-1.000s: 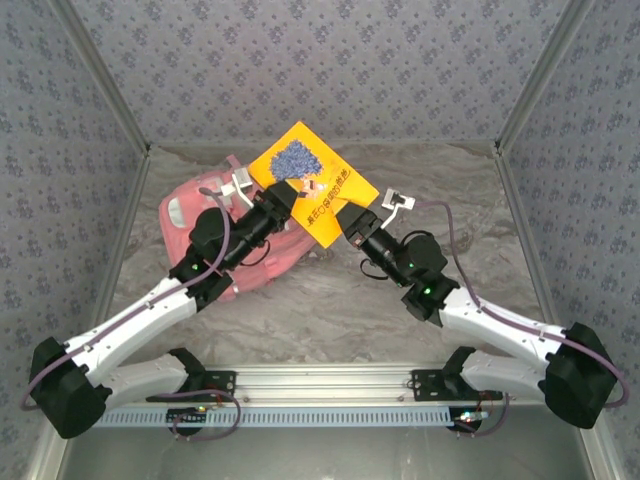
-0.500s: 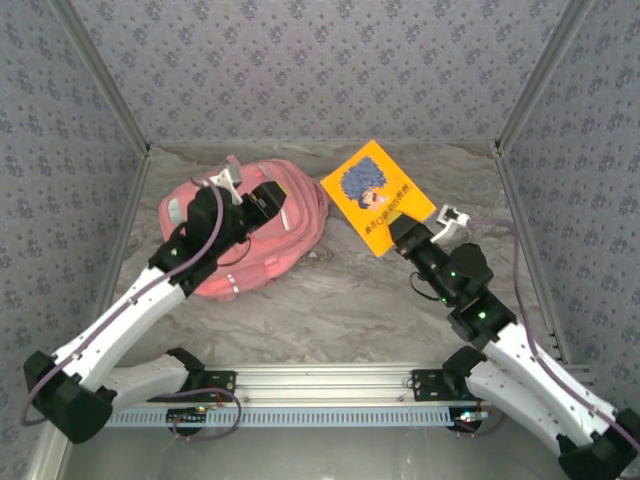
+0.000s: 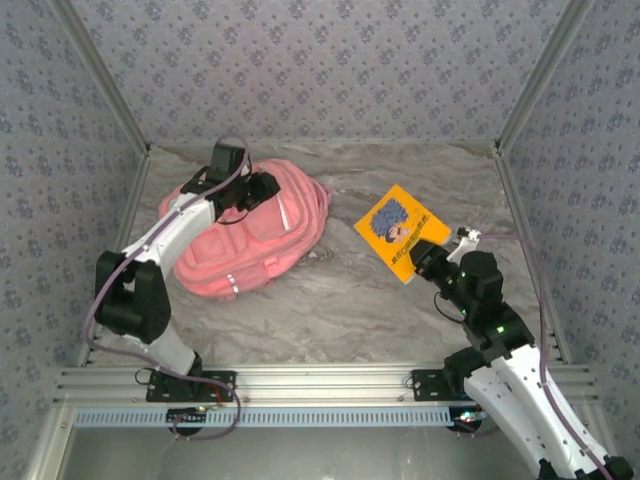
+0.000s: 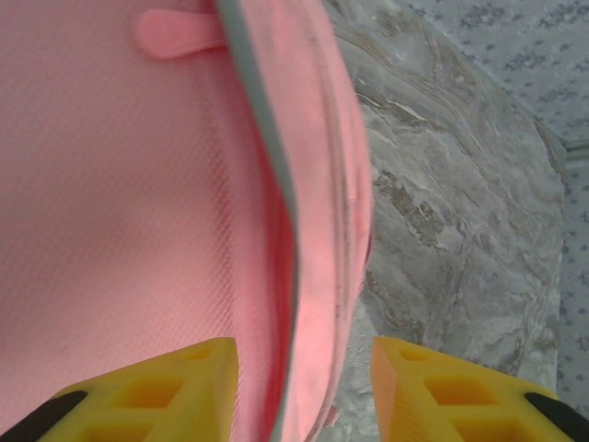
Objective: Pack the student bag
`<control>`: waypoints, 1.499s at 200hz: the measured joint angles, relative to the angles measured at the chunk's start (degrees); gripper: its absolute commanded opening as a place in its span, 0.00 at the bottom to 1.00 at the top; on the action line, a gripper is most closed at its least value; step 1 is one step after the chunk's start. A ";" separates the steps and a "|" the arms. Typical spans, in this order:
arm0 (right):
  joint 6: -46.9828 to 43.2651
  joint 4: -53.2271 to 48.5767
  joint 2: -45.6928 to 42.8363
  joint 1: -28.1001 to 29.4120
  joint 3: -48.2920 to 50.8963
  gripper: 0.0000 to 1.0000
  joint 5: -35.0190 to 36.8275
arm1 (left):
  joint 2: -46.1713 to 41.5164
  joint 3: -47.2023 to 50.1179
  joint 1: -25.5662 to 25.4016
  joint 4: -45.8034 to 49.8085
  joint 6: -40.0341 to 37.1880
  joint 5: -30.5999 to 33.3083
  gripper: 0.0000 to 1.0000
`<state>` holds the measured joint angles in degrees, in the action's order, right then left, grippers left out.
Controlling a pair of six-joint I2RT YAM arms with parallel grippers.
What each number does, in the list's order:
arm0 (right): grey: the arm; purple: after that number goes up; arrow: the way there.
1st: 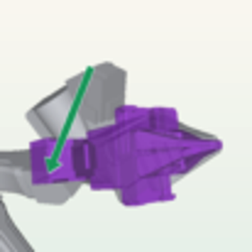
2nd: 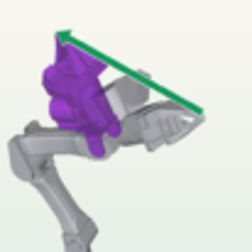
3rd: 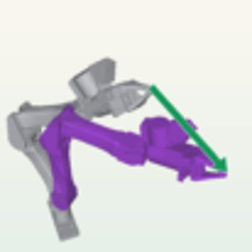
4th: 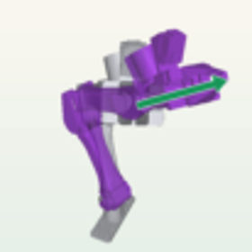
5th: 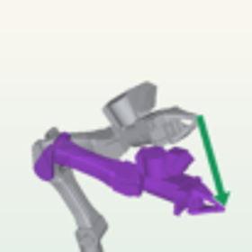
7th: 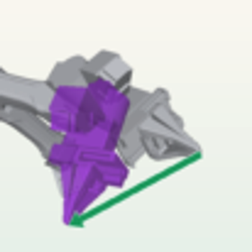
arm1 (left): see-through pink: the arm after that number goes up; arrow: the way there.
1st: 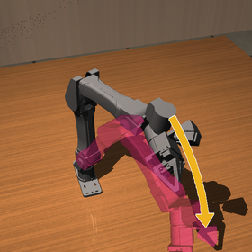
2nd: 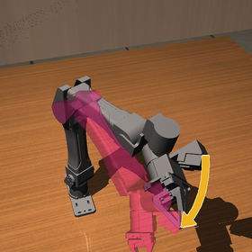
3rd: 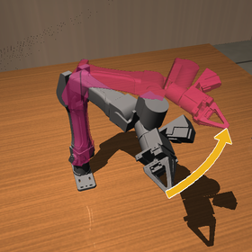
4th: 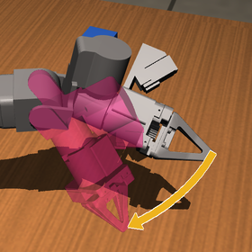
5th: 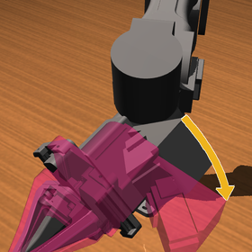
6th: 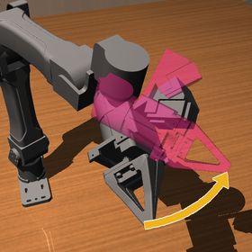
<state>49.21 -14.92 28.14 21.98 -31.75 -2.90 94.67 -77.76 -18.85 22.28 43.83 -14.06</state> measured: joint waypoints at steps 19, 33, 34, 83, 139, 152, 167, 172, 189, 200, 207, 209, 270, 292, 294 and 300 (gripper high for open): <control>-0.83 -0.90 -0.04 -1.20 0.00 0.00 -1.51 | 2.64 -3.69 0.02 0.31 -0.92 -1.62 0.42; -1.09 -1.33 -0.04 -2.29 0.00 0.00 -2.51 | 4.55 -6.14 0.11 0.87 -1.79 -1.99 0.42; -1.11 -1.38 -0.04 -2.47 0.00 0.00 -2.56 | 4.66 -6.25 0.13 0.98 -1.86 -2.01 0.42; -1.73 -2.62 -0.02 -6.25 -0.02 0.00 -5.62 | 7.67 -8.85 0.94 4.35 -3.74 -1.73 0.42; -1.70 -2.43 0.42 -7.87 0.02 0.00 -8.31 | 7.89 -8.79 1.11 4.68 -3.76 -2.05 0.40; -1.68 -2.38 0.52 -8.04 0.13 0.00 -8.76 | 8.00 -8.79 1.11 4.55 -3.76 -2.27 0.39; -1.66 -2.45 0.61 -8.15 0.20 0.00 -9.11 | 8.57 -8.79 1.11 4.50 -3.74 -2.69 0.39; -1.66 -2.43 0.61 -8.22 0.20 0.00 -9.20 | 8.81 -8.79 1.11 4.50 -3.76 -2.78 0.39; -1.66 -2.45 0.61 -8.37 0.22 0.00 -9.55 | 10.01 -8.79 1.07 4.50 -3.74 -3.21 0.38; -1.66 -2.43 0.63 -8.41 0.22 0.00 -9.62 | 10.82 -8.79 1.07 4.48 -3.74 -3.41 0.38; -1.66 -2.43 0.63 -8.41 0.22 0.00 -9.68 | 11.30 -8.79 1.07 4.44 -3.72 -3.61 0.38; -1.66 -2.43 0.63 -8.41 0.22 0.00 -9.73 | 11.45 -8.79 1.05 4.39 -3.72 -3.72 0.37; -1.64 -2.03 0.68 -8.59 1.42 0.00 -10.21 | 12.72 -9.46 -0.15 3.21 -3.32 -4.79 0.29; -1.42 -2.03 0.68 -8.61 1.62 0.00 -10.45 | 13.16 -11.19 -0.46 4.00 -3.54 -4.79 0.35; -1.40 -2.03 0.68 -8.61 1.62 0.00 -10.45 | 13.20 -11.37 -0.46 4.11 -3.48 -4.79 0.35; -1.22 -2.01 0.68 -8.61 1.62 0.00 -10.47 | 13.53 -12.02 -0.55 4.61 -3.69 -4.74 0.35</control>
<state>47.99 -16.93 28.82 13.37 -30.13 -13.37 108.20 -89.78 -19.40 26.89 40.14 -18.81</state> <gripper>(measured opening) 0.171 0.343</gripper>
